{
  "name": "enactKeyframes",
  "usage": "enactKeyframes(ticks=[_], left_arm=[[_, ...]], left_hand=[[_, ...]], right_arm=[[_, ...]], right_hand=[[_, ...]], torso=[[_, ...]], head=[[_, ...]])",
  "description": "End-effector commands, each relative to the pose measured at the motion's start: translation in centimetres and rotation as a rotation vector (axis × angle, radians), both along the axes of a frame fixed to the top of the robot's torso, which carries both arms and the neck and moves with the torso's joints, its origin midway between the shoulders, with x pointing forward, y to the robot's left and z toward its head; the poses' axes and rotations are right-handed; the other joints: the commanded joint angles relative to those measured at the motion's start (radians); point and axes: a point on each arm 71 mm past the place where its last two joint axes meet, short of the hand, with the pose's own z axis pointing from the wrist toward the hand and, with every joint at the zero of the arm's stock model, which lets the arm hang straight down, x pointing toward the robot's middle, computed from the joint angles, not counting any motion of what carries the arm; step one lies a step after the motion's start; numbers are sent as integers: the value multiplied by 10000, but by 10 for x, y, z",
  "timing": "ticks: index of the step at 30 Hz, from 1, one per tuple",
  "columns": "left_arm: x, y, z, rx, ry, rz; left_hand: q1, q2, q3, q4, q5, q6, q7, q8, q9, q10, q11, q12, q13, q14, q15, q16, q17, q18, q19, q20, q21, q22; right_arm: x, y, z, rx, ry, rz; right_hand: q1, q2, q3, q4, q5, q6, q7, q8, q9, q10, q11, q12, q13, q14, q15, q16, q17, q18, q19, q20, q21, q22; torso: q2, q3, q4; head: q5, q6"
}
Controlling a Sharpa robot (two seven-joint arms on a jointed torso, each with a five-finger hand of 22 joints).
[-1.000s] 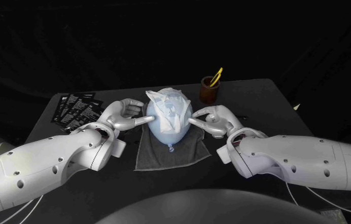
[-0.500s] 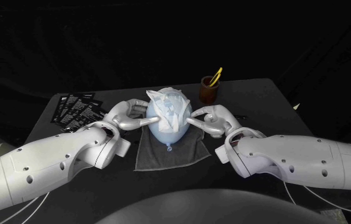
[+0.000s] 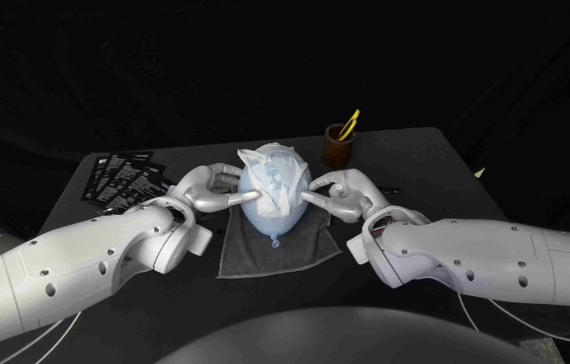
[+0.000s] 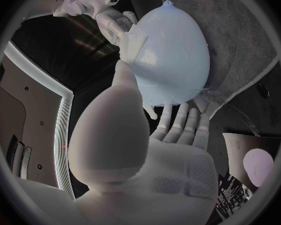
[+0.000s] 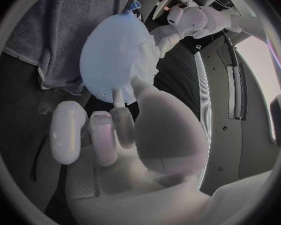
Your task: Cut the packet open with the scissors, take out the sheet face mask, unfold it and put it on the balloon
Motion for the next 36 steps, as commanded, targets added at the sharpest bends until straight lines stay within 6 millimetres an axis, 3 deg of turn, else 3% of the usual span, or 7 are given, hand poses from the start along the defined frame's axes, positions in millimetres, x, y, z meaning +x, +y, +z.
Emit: enactKeyframes(ticks=[1,6,19,29,36], left_arm=[[-3,-7,-1,-192,261,-420],[-4,-9,-1,-247,345,-482],[-4,-9,-2,-275,467,-383],[-3,-7,-2,-277,508,-266],[-3,-4,-2,-242,506,-162]], left_hand=[[75,70,44,-10,51,122,905,-71,-47,212,-77,-109,-32,93,-78,-134,-57,-103,64,2,-64,-22],[93,76,53,5,52,326,1086,-278,-190,579,-138,-462,-56,383,-135,-329,-163,-103,114,1,-113,-66],[86,84,56,-5,46,565,1243,-485,-342,892,-135,-960,-53,620,-126,-654,-307,-103,173,1,-180,-112],[70,81,54,-5,46,687,1292,-590,-417,1015,-115,-1216,-50,703,-103,-847,-382,-102,215,0,-214,-123],[71,80,53,-5,45,733,1324,-652,-457,1078,-91,-1332,-47,754,-80,-927,-412,-102,227,0,-233,-127]], right_arm=[[0,3,4,-300,-472,131],[1,7,6,-342,-678,203],[2,14,11,-187,-1319,533],[1,12,15,-90,-1835,694],[0,6,16,-93,-1764,545]], right_hand=[[181,45,-37,-57,-55,113,-18,60,20,32,-59,47,648,908,-30,34,1778,-112,407,-48,7,1990],[737,280,186,-335,-57,527,-191,247,57,217,-211,181,882,909,-150,33,1778,-113,410,-130,46,1997],[1430,739,931,-937,-52,1400,-620,549,73,1357,-591,1185,2483,949,-475,72,1966,-177,500,-409,390,2082],[1319,773,1578,-1313,-49,1480,-593,710,126,1453,-593,1277,2628,967,-499,90,2054,-213,537,-472,549,2121],[864,640,2261,-1619,-51,1403,-604,966,257,1453,-599,1277,2628,974,-500,97,2089,-227,552,-470,637,2139]], torso=[[-6,-1,6],[-5,2,4],[-4,3,5],[-3,4,5],[-8,8,1]], head=[[-6,2],[-35,2],[-48,2],[-59,2],[-52,2]])
